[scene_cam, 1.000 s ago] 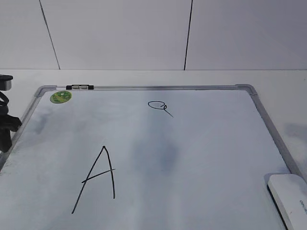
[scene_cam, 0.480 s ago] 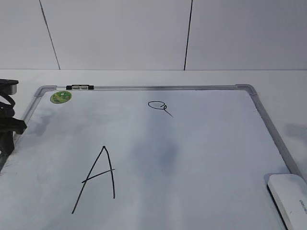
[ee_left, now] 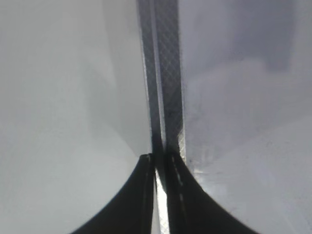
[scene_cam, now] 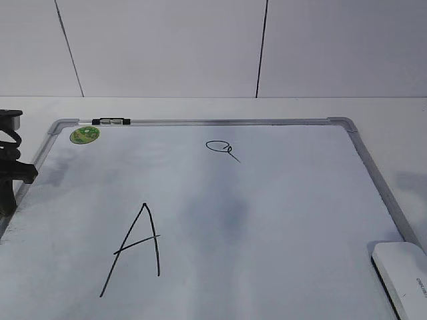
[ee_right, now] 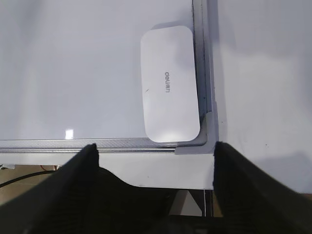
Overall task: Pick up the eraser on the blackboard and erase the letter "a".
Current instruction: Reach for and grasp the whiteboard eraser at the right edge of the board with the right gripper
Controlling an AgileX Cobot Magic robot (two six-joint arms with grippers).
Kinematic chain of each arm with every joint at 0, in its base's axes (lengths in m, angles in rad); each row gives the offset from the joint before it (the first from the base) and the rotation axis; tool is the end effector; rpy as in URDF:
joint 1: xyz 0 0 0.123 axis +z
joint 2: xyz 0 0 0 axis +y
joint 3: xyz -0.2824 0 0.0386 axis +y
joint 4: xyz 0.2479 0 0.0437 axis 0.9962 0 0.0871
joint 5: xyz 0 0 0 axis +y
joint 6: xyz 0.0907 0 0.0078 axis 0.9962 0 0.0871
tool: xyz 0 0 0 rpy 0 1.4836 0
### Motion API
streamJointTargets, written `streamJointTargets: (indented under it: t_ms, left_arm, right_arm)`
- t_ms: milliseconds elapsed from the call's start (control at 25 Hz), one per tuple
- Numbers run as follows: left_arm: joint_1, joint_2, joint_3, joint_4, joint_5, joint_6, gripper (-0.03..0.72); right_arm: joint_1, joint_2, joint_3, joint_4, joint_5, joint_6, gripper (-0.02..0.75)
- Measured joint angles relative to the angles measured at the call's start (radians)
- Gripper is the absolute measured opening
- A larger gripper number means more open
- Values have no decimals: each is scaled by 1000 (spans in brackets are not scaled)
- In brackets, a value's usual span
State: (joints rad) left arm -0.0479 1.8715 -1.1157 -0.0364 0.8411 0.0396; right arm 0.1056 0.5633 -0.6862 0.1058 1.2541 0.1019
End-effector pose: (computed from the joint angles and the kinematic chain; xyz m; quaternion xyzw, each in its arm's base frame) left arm 0.3358 -0.0186 0.1522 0.0320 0.9989 -0.0141 0.0305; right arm 0.0667 0.0163 0.3019 0.0010 0.9642 0.0794 0.2531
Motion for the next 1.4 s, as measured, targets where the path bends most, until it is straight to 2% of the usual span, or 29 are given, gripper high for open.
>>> streamJointTargets:
  t_ms: [80, 240, 360, 720, 1000, 1400]
  left_arm:
    - [0, 0, 0, -1, -1, -2, 24]
    - [0, 0, 0, -2, -1, -6, 22]
    - [0, 0, 0, -2, -1, -6, 22]
    - [0, 0, 0, -2, -1, -8, 21]
    - [0, 0, 0, -3, -1, -8, 20]
    - [0, 0, 0, -5, -1, -8, 20]
  right_arm:
    - [0, 23, 0, 7, 0, 0, 572]
    - [0, 104, 0, 35, 0, -4, 661]
    - [0, 182, 0, 40, -2, -27, 678]
    - [0, 439, -10, 47, -90, -113, 679]
    - [0, 658, -84, 47, -167, -140, 679]
    - [0, 847, -118, 47, -188, -147, 679]
